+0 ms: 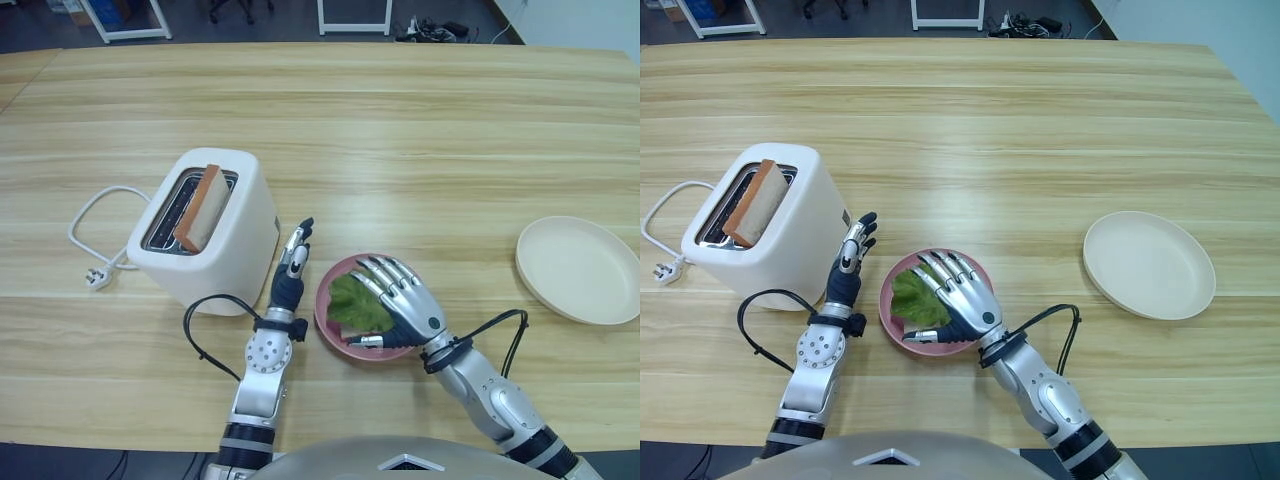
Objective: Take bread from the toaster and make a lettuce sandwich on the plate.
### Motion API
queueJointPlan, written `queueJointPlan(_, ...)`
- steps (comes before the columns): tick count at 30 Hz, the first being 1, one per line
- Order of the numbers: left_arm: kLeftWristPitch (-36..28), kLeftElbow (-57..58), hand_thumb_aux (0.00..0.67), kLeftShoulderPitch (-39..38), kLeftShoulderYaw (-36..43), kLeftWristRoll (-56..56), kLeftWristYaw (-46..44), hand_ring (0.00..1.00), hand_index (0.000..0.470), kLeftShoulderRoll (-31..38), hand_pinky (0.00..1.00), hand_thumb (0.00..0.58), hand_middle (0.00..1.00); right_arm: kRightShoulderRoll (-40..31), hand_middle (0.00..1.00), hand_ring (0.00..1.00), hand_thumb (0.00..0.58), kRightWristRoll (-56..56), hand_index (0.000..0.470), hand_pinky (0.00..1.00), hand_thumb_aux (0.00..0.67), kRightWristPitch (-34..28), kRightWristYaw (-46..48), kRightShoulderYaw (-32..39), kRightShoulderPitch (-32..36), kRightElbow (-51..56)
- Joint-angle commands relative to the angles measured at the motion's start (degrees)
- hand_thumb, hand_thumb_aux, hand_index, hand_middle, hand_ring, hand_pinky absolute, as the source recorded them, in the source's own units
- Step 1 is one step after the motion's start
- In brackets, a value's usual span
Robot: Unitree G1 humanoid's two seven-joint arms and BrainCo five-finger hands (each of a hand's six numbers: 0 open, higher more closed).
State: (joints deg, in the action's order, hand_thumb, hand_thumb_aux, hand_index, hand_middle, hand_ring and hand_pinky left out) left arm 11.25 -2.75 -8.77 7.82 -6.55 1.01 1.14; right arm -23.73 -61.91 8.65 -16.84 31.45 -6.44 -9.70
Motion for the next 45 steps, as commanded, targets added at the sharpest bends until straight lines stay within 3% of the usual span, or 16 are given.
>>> queueJointPlan(1,0.7,-0.7,0.0,-1.0,0.0,-1.5,0.6,0.0,0.0,0.5,0.0,0.0,0.0,-0.3,0.0,0.0,0.0,7.6,0.0,0.0,0.0,2.1,1.8,-4.1,-1.5,-3.3)
queueJointPlan(5,12.1,-14.8,0.0,-2.1,-1.6,-18.2,8.4,0.0,0.0,3.5,0.0,0.0,0.0,4.3,0.0,0.0,0.0,27.0,0.0,0.0,0.0,3.5,2.4,-14.7,-0.4,-6.2)
queueJointPlan(8,17.2,-28.4,0.0,0.5,-8.5,-33.7,12.6,0.0,0.0,8.2,0.0,0.0,0.0,9.0,0.0,0.0,0.0,42.2,0.0,0.0,0.0,1.1,5.3,-21.6,1.4,-4.1)
queueJointPlan(13,5.0,-31.8,0.0,6.5,-30.2,-36.9,10.9,0.0,0.0,17.6,0.0,0.0,0.0,12.3,0.0,0.0,0.0,48.0,0.0,0.0,0.0,0.7,6.0,-26.1,2.2,-0.7)
queueJointPlan(16,-2.0,-29.3,0.0,5.5,-37.9,-39.8,9.3,0.0,0.0,21.4,0.0,0.0,0.0,13.2,0.0,0.0,0.0,48.4,0.0,0.0,0.0,1.6,7.4,-25.5,1.8,0.0)
queueJointPlan(23,-11.4,-19.7,0.0,1.2,-30.7,-34.1,-5.2,0.0,0.0,22.1,0.0,0.0,0.0,13.7,0.0,0.0,0.0,48.4,0.0,0.0,0.0,0.7,7.7,-28.4,2.4,0.6)
queueJointPlan(30,-15.2,-20.5,0.0,-3.1,-27.0,-32.2,-12.2,0.0,0.0,23.6,0.0,0.0,0.0,14.0,0.0,0.0,0.0,48.2,0.0,0.0,0.0,0.7,8.5,-30.2,2.0,1.8)
queueJointPlan(31,-15.3,-20.5,0.15,-3.5,-26.7,-31.7,-12.8,0.0,0.105,23.8,0.0,0.23,0.0,14.2,0.0,0.0,0.0,48.1,0.0,0.0,0.0,0.7,8.5,-30.2,2.0,2.0)
queueJointPlan(32,-15.4,-20.2,0.271,-3.7,-26.4,-31.5,-13.1,0.0,0.19,24.1,0.0,0.374,0.0,14.3,0.0,0.0,0.0,47.9,0.0,0.0,0.0,0.7,8.5,-30.1,2.2,2.2)
queueJointPlan(33,-15.4,-19.5,0.531,-3.5,-26.1,-31.6,-13.1,0.0,0.372,24.4,0.0,0.555,0.0,14.3,0.0,0.0,0.0,47.8,0.0,0.0,0.0,0.7,8.5,-30.2,2.3,2.4)
queueJointPlan(34,-15.4,-19.0,0.67,-3.4,-25.8,-31.7,-13.0,0.02,0.47,24.7,0.02,0.58,0.02,14.4,0.0,0.0,0.0,47.7,0.0,0.0,0.0,0.7,8.5,-30.2,2.4,2.6)
queueJointPlan(36,-15.2,-19.1,0.67,-3.4,-25.4,-31.3,-12.3,0.59,0.47,24.9,0.59,0.58,0.59,14.3,0.0,0.0,0.0,47.5,0.0,0.0,0.0,0.7,8.6,-30.2,2.7,3.0)
queueJointPlan(37,-15.1,-19.4,0.67,-3.3,-25.2,-31.0,-11.6,0.76,0.47,24.9,0.76,0.58,0.76,14.3,0.0,0.0,0.0,47.5,0.0,0.0,0.0,0.7,8.6,-30.2,2.8,3.2)
queueJointPlan(39,-14.1,-19.8,0.67,-2.7,-25.1,-31.2,-9.3,1.0,0.47,24.9,1.0,0.58,1.0,14.2,0.0,0.0,0.0,47.4,0.0,0.0,0.0,0.8,8.6,-30.3,2.7,3.4)
queueJointPlan(41,-12.3,-20.3,0.67,-2.0,-25.2,-32.5,-5.3,1.0,0.47,24.9,1.0,0.58,1.0,14.3,0.0,0.0,0.0,47.3,0.0,0.0,0.0,0.8,8.7,-30.4,2.7,3.7)
queueJointPlan(45,-6.0,-22.6,0.67,2.1,-28.6,-36.4,11.8,1.0,0.47,23.4,1.0,0.58,1.0,14.2,0.0,0.0,0.0,45.6,0.0,0.0,0.0,1.0,7.6,-30.1,2.6,4.8)
